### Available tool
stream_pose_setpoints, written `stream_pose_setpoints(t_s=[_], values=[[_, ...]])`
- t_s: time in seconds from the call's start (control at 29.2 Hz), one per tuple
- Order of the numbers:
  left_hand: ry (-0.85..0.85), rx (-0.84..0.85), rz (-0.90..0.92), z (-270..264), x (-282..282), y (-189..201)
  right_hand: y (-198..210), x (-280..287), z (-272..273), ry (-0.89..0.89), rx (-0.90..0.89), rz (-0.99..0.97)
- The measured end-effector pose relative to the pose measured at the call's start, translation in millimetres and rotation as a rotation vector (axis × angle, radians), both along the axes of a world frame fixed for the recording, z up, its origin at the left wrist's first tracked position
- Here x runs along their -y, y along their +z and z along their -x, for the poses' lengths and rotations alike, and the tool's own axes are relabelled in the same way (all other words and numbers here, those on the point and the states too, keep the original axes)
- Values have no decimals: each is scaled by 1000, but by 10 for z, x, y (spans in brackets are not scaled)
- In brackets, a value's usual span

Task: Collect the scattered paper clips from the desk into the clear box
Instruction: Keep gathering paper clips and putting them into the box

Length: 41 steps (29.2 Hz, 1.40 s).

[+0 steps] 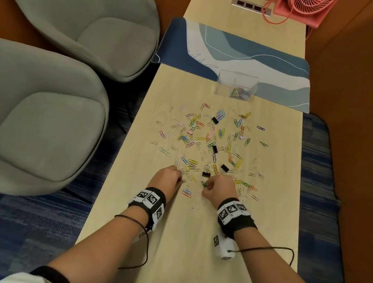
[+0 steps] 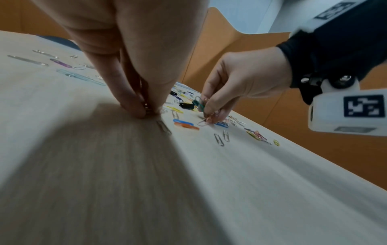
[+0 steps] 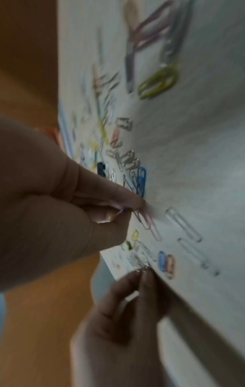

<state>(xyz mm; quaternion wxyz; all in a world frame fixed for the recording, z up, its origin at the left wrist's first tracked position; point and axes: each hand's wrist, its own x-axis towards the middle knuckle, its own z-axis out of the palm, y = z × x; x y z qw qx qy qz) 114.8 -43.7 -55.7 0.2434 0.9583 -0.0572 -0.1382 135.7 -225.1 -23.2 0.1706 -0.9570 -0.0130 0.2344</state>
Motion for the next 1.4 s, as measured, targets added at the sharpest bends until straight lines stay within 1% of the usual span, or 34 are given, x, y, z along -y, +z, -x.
stream_pose_setpoints(t_s=[0.07,0.14,0.21,0.27,0.41,0.51,0.68,0.75,0.86,0.96,1.06,1.2,1.4], values=[[-22,-31,15,-56,-22,-18,12,130,10,-192,-19,-194],[-27,-61,50,-115,-54,-40,81,237,20,-408,-76,-388],[0,-80,115,-176,-85,-33,179,322,9,-598,-152,-630],[54,-82,220,-267,-106,21,280,404,-64,-748,-195,-857],[169,-19,438,-601,-83,326,467,575,-420,-896,-150,-1121],[223,52,558,-1073,-29,610,687,689,-846,-942,-81,-1259],[248,187,707,-2032,144,983,1018,772,-1633,-930,17,-1421],[237,232,715,-2411,245,1068,1086,784,-1930,-939,28,-1501],[214,285,716,-2927,430,1087,1075,819,-2340,-974,23,-1606],[191,266,704,-3310,664,976,952,857,-2691,-986,32,-1613],[167,211,672,-3541,895,772,801,910,-2932,-999,62,-1598],[182,168,632,-3675,1100,487,626,1009,-3088,-1021,59,-1588],[121,191,522,-3731,1156,260,386,1089,-3151,-1020,74,-1505]])
